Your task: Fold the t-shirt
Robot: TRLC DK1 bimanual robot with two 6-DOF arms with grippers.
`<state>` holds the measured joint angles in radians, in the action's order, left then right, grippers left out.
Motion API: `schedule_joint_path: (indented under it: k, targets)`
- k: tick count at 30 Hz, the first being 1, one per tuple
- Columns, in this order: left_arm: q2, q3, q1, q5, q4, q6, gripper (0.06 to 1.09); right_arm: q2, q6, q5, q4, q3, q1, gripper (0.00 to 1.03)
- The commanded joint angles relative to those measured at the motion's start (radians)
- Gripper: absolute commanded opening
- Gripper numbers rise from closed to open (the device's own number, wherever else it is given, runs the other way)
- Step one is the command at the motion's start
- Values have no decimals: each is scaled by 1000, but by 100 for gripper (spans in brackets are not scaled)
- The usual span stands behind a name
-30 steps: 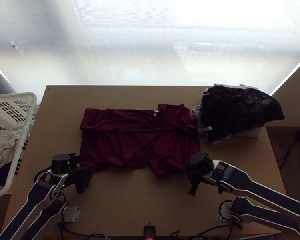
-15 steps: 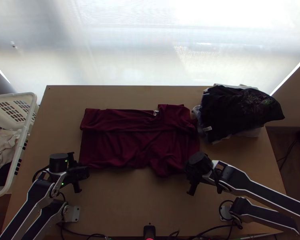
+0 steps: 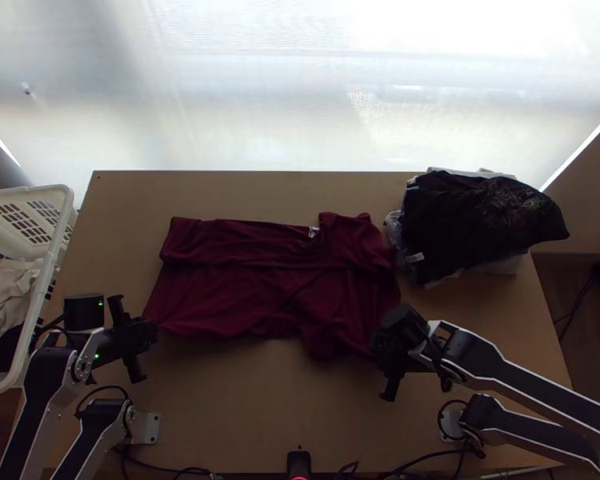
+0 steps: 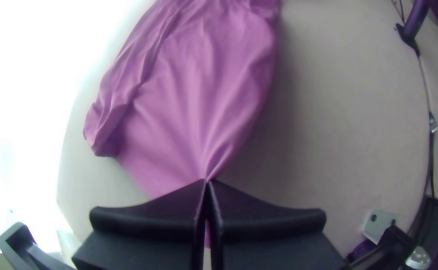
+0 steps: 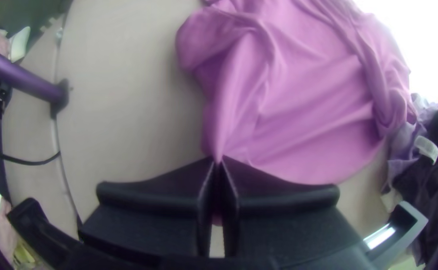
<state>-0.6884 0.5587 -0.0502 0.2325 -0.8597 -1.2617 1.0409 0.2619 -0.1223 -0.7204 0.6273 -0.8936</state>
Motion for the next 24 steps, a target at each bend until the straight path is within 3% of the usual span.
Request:
schedule_joint_path:
  k: [1,17,24]
  targets:
    - [16,69,-34,25,-130,-16,10,-48,11,-68,-117,12,-4,3]
    - [-194,443,-135,110,-533,-47,10,-93,57,-140,-254,55,8,3]
    - [-214,494,-200,114,-545,-110,10,-122,69,-149,-310,89,10,3]
